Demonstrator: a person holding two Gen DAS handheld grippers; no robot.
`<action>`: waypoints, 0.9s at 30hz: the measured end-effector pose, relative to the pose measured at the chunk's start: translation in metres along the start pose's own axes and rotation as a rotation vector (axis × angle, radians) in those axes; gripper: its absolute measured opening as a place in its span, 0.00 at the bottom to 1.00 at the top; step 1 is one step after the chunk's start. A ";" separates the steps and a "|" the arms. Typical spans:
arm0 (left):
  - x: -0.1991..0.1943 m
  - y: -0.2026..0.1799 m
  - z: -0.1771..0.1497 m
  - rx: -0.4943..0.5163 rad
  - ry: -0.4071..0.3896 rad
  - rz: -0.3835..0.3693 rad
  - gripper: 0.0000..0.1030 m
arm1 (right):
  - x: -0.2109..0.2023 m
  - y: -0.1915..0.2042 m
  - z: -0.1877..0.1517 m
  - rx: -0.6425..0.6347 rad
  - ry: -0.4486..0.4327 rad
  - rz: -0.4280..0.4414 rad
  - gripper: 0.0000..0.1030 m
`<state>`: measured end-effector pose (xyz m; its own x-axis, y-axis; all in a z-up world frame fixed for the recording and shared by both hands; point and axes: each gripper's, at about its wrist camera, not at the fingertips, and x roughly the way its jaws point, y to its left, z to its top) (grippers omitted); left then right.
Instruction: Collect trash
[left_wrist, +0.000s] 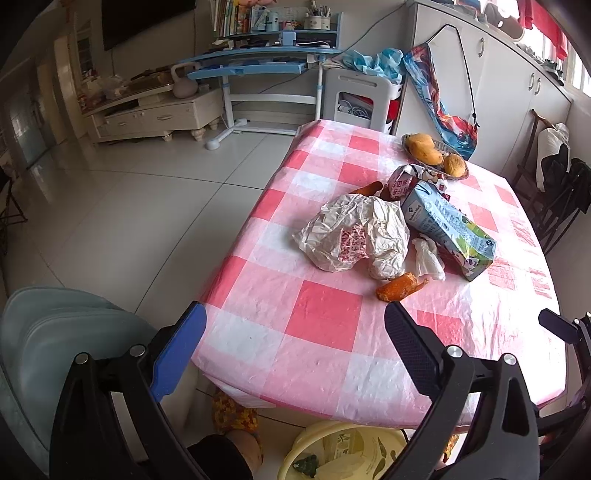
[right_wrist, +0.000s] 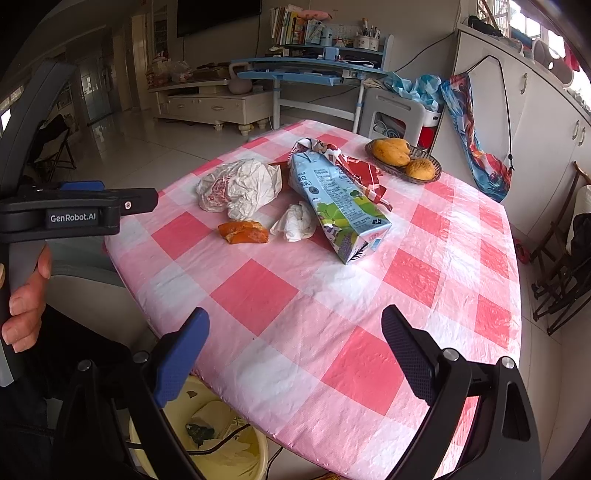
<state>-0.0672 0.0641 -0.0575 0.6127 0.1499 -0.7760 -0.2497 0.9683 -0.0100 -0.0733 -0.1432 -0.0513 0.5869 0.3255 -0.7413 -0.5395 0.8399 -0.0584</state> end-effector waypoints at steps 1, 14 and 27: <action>0.000 -0.001 0.000 0.001 0.000 -0.001 0.91 | 0.000 0.000 0.000 0.001 0.000 0.000 0.87; 0.001 -0.001 0.002 0.000 -0.001 -0.003 0.91 | 0.001 0.000 0.001 0.000 -0.001 0.000 0.87; 0.003 -0.003 0.005 0.004 -0.001 -0.006 0.91 | 0.001 0.000 0.001 -0.001 -0.001 0.000 0.87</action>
<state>-0.0605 0.0625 -0.0564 0.6147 0.1442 -0.7755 -0.2432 0.9699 -0.0125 -0.0719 -0.1428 -0.0513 0.5874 0.3260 -0.7407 -0.5399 0.8397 -0.0587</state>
